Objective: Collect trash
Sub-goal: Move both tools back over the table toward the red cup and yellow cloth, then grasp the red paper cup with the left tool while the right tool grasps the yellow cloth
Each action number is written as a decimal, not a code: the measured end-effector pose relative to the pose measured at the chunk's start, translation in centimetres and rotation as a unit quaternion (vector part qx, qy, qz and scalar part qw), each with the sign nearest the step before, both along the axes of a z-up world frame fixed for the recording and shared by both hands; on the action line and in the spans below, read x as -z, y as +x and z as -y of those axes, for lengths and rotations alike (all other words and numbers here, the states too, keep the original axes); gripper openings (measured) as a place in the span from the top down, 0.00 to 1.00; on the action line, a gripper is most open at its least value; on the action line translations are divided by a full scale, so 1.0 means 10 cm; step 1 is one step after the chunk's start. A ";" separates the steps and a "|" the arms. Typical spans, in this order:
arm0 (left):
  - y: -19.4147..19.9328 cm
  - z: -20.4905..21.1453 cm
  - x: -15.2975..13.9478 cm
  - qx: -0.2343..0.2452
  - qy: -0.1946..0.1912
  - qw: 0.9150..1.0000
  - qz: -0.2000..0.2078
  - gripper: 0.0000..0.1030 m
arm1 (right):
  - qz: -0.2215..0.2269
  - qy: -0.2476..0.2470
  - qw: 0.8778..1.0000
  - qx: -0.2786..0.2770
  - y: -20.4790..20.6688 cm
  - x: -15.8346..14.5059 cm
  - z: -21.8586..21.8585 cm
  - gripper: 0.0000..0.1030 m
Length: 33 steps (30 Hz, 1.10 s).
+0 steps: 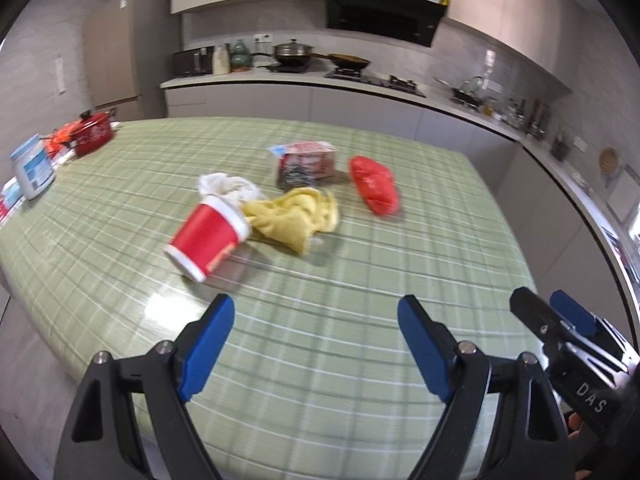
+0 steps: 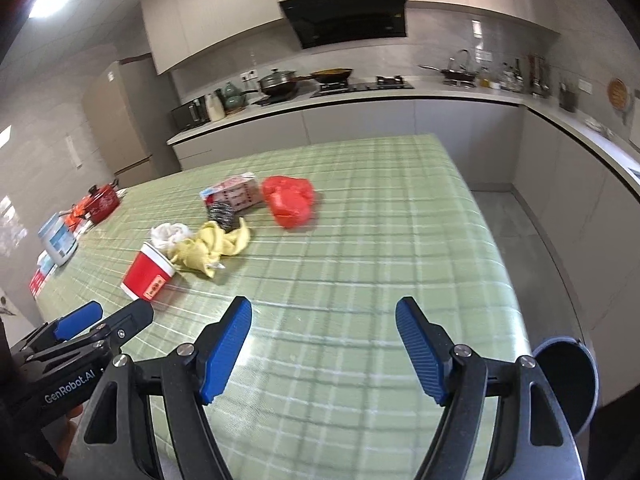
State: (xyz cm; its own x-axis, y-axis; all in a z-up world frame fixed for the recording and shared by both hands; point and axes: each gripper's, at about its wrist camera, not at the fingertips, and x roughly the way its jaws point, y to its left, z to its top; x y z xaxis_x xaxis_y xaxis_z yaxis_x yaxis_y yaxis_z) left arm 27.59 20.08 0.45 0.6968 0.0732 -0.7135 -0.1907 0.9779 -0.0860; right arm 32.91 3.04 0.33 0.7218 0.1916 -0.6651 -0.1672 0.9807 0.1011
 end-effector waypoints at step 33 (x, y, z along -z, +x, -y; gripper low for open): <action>0.98 -1.33 0.47 0.125 0.013 0.991 -0.049 0.18 | -0.041 0.002 0.997 0.071 0.78 0.54 -1.60 0.26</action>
